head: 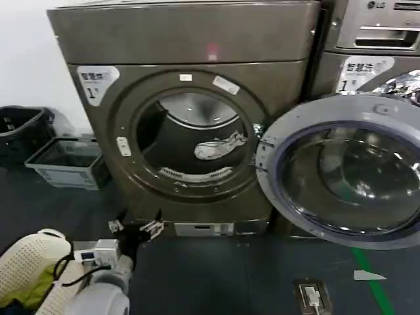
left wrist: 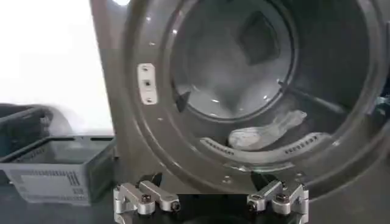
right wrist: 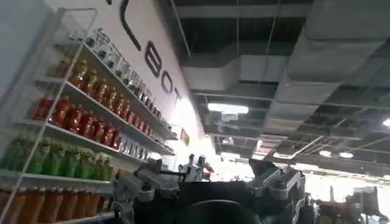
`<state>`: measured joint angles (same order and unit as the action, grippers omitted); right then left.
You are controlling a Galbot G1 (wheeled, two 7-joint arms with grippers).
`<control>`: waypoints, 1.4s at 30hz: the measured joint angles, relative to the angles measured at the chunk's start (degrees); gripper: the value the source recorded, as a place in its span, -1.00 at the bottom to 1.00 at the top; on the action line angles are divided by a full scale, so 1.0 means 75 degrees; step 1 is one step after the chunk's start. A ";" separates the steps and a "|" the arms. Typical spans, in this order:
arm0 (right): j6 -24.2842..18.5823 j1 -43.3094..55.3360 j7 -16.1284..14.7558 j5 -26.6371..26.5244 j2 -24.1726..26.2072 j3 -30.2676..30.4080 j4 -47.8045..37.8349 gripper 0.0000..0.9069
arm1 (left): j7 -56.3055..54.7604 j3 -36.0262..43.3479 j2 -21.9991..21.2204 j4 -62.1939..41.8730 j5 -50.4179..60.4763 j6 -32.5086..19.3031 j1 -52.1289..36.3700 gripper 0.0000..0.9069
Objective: Grasp the clothes from the dryer.
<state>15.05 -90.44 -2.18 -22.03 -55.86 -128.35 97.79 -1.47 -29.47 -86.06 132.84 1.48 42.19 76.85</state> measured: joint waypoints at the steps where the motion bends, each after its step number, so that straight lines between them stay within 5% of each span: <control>1: -0.0009 -0.0003 0.0004 -0.0001 -0.0008 -0.0003 0.0000 1.00 | 0.0002 0.0000 0.0001 0.0000 0.0001 0.0000 0.0000 1.00; 42: -0.0343 -0.0039 0.0577 -0.0890 -0.0031 -0.0241 -0.0117 1.00 | 0.0073 -0.0013 0.0090 -0.0133 0.0014 0.0000 -0.0006 1.00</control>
<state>12.48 -90.73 2.15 -28.71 -56.09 -130.16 96.91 -0.92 -29.57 -85.39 131.85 1.59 42.19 76.81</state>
